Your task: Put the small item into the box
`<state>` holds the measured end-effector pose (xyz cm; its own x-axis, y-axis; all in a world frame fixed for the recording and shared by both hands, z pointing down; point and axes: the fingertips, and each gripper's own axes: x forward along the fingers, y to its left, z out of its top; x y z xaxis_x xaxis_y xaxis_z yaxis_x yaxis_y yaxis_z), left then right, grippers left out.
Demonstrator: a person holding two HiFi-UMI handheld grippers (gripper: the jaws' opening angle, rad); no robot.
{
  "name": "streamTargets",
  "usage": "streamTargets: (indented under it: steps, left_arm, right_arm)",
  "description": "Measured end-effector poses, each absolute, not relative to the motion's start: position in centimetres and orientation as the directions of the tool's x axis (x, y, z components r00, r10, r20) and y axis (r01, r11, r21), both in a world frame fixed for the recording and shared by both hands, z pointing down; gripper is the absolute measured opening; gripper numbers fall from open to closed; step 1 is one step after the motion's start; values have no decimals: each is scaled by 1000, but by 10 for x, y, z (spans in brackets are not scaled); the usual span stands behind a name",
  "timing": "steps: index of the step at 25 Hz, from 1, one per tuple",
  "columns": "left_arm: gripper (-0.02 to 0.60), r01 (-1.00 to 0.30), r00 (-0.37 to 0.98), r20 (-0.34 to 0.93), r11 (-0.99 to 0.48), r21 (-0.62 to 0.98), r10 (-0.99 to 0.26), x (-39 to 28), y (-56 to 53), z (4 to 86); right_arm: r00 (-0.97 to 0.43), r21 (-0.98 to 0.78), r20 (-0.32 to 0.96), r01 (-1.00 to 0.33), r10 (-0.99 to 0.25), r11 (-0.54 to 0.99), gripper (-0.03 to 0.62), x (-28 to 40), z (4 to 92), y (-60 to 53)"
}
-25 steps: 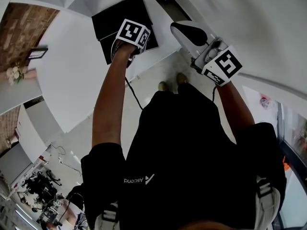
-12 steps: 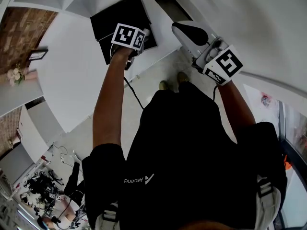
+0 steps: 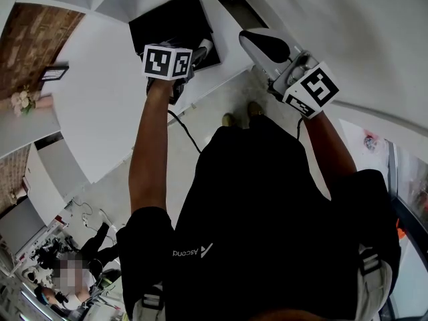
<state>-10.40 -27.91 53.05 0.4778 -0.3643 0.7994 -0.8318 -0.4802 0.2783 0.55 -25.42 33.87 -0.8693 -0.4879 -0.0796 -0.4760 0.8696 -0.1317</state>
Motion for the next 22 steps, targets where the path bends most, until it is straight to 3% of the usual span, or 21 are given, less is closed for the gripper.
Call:
streamTargets:
  steps: [7,15,22]
  left_arm:
    - [196,-817,558,597,-509,272,-576,-101,-277,455]
    - [190,-806,591,269,-561,187,-760,-99,-261,361]
    - [103,-849,528,78,-527,29,-846,-109,-228,300]
  right_arm:
    - [-884,-120,-86,-449,-460,885,2,-7,329,-248]
    - [-903,-98,-99,-410,-419,907,2,-27,316,-234]
    - [-907,-85,-137,-391,-399,917,2,-34,295,-215]
